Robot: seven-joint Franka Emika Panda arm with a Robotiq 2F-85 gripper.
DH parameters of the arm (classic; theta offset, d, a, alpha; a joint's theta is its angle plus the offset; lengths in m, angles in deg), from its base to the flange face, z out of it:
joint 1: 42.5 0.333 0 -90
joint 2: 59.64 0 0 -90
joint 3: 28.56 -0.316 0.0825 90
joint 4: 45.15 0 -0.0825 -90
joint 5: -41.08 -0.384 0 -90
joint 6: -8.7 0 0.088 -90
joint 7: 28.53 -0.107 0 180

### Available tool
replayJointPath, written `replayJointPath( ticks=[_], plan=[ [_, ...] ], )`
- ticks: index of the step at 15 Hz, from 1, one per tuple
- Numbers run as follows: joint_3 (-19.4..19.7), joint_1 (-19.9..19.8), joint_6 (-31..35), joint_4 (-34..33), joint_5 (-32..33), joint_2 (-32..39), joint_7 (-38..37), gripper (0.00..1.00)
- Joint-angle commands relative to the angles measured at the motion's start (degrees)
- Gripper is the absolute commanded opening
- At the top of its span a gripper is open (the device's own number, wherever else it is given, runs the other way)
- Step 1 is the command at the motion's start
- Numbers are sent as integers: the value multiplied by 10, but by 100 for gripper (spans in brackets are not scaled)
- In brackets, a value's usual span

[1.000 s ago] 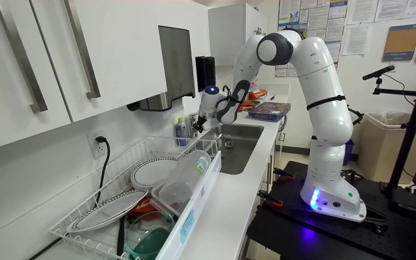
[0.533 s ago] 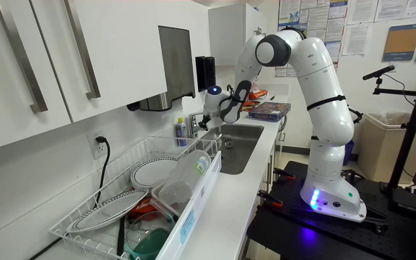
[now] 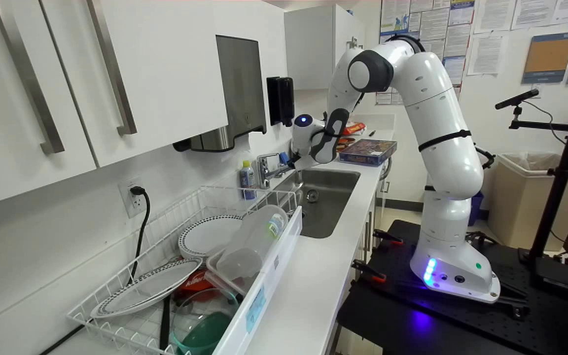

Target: Turn the faucet to the right

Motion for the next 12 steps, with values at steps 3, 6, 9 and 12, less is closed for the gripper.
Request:
replayJointPath(
  ticks=[3,6,9,12],
  plan=[
    [34,-5,-13,-35,-12,34,-24,0],
    [42,-16,-13,-51,-31,53,-32,0],
    [41,-34,-9,-63,-61,66,-31,0],
    [32,-51,-5,-73,-95,70,-27,0]
  ],
)
